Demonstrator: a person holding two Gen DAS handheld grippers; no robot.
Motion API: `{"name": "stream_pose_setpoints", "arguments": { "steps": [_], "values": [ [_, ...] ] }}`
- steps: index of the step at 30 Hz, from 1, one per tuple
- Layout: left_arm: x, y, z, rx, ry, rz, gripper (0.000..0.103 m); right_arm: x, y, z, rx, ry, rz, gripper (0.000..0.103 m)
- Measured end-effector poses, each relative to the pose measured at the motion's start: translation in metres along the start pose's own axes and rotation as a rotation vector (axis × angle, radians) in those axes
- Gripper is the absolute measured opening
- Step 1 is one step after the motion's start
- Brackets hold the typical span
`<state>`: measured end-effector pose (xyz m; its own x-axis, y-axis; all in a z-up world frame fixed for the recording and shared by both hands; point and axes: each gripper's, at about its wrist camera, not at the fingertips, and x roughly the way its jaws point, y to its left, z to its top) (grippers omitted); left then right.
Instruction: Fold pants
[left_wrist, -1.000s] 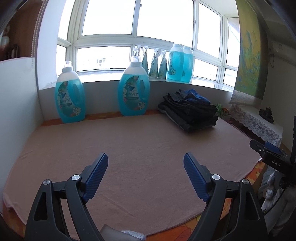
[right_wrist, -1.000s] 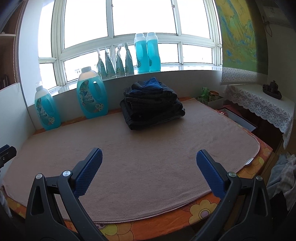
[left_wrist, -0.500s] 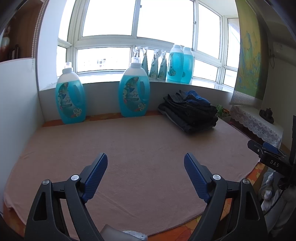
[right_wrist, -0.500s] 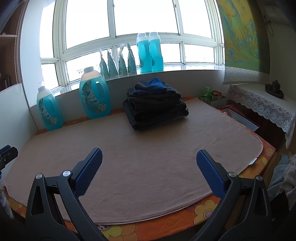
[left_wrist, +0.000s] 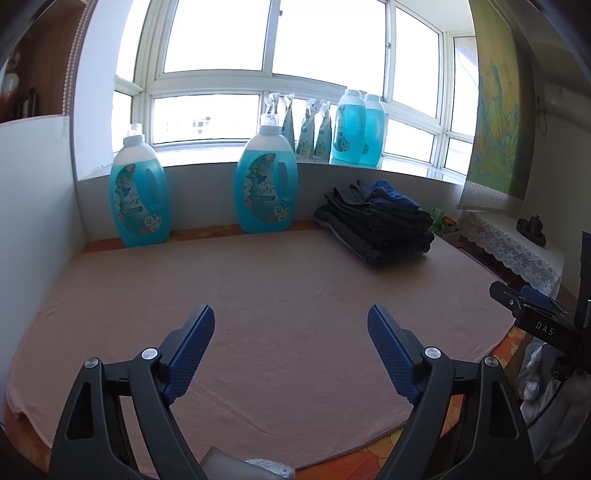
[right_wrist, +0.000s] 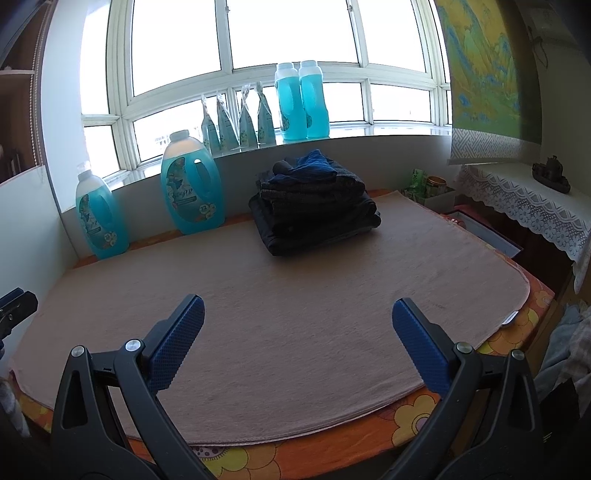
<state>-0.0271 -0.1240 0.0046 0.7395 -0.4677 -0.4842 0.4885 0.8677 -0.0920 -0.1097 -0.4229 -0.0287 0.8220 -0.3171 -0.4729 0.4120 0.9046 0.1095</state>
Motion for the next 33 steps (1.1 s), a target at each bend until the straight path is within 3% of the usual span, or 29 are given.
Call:
{"name": "stream_pose_setpoints", "arguments": {
  "steps": [33],
  "values": [
    [-0.0002, -0.0026, 0.0008, 0.003, 0.0, -0.011, 0.085, 0.0058, 0.0015, -0.0034, 0.011, 0.021, 0.019, 0.103]
  ]
}}
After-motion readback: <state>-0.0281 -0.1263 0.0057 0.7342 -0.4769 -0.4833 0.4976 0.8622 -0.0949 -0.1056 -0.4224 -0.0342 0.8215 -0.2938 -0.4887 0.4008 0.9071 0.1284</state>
